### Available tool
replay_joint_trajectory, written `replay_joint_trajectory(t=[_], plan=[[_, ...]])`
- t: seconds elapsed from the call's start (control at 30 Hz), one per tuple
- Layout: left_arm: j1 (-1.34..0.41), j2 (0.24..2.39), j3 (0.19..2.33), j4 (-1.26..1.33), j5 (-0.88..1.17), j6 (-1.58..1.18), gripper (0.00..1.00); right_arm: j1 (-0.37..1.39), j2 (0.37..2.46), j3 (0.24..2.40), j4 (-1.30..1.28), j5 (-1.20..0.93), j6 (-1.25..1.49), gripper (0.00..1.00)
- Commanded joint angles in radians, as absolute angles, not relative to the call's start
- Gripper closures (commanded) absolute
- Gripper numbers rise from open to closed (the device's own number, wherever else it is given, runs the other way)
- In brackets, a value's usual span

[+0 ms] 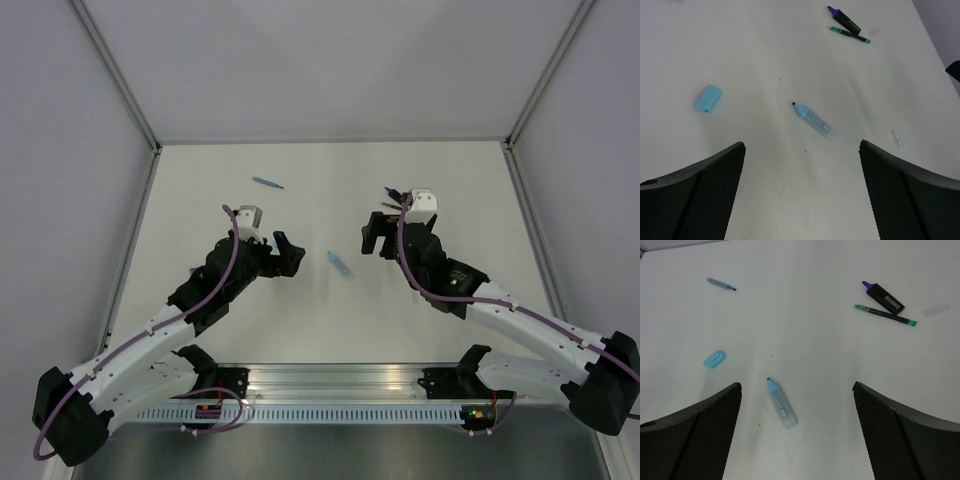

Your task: Insert the pens into the pen caps

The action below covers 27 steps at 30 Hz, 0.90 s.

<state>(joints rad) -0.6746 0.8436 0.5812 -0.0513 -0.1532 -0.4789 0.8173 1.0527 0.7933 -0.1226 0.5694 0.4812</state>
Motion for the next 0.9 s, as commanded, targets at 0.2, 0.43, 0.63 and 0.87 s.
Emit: replay_joint_trajectory(t=[0.2, 0.43, 0.63, 0.87], plan=[[-0.672, 0.881, 0.578, -0.009, -0.170, -0.466, 0.01, 0.818, 1.038, 0.761, -0.042, 0.598, 0.399, 0.02], [-0.673, 0.752, 0.516, -0.020, -0.328, -0.506, 0.01, 0.805, 1.266, 0.955, -0.270, 0.554, 0.308, 0.05], [-0.673, 0.661, 0.491, -0.024, -0.374, -0.503, 0.01, 0.738, 1.454, 1.072, -0.328, 0.419, 0.259, 0.22], [-0.673, 0.598, 0.485, -0.074, -0.452, -0.532, 0.01, 0.670, 1.684, 1.233, -0.408, 0.055, 0.204, 0.33]])
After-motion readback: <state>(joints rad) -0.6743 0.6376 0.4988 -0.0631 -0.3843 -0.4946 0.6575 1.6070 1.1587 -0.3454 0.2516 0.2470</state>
